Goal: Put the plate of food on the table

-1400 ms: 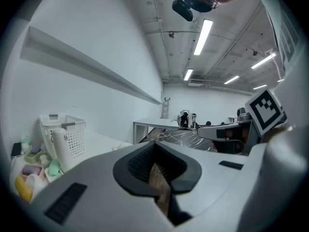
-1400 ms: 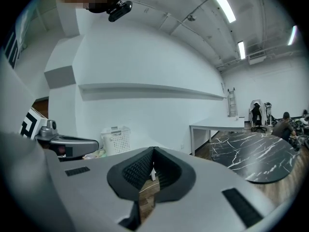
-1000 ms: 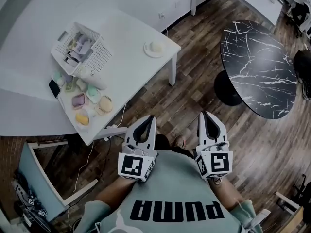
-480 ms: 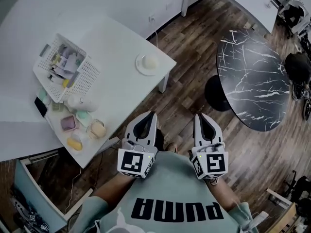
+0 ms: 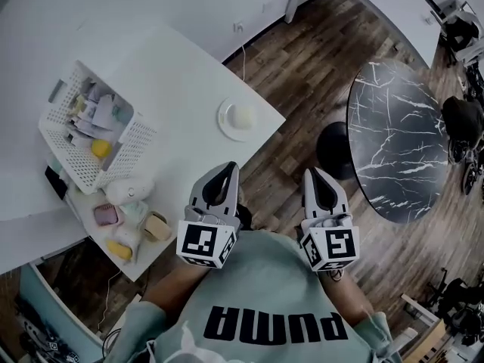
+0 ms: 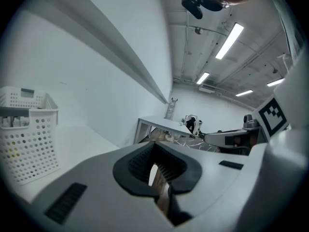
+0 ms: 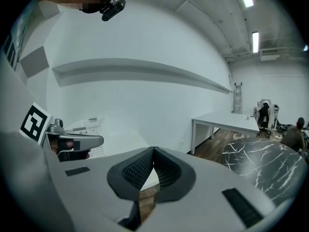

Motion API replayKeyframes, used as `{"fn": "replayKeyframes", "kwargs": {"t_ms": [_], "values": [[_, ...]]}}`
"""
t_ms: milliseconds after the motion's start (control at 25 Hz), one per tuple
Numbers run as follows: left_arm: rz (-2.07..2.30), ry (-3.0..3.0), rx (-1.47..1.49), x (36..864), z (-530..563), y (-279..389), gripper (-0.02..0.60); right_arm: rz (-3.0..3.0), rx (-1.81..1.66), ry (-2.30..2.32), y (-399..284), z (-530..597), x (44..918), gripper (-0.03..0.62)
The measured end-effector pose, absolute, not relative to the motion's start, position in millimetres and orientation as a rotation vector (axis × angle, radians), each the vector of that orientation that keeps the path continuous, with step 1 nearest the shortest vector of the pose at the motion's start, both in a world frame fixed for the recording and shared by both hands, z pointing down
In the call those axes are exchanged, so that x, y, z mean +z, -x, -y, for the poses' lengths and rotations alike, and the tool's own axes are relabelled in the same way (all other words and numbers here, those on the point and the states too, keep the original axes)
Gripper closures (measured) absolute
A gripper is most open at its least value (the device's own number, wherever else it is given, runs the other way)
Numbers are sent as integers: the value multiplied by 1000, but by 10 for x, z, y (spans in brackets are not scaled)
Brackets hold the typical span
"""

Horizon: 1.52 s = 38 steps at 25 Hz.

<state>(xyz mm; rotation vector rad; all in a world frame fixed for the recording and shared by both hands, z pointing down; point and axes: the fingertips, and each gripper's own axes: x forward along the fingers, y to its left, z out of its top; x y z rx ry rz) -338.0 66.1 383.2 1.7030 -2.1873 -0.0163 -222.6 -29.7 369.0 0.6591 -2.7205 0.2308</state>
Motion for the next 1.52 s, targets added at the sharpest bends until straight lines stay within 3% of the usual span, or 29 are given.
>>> {"fn": "replayKeyframes", "kwargs": {"t_ms": [640,760,1080,1520], "values": [[2102,-1393,-151,4599,-342,4507,574,2560,312,-340,3278,1009,4492,586],[2063,-1303,-151,4830,-298,4569,574,2497,382,-248,3368,1110,4751,586],[1918,-1135,-141,5475,-162,4711,499,2338,607,-96,3601,1277,5368,585],[1754,-1034,-216,5899,-97,4762,488,2138,920,35,3701,1270,5874,574]]}}
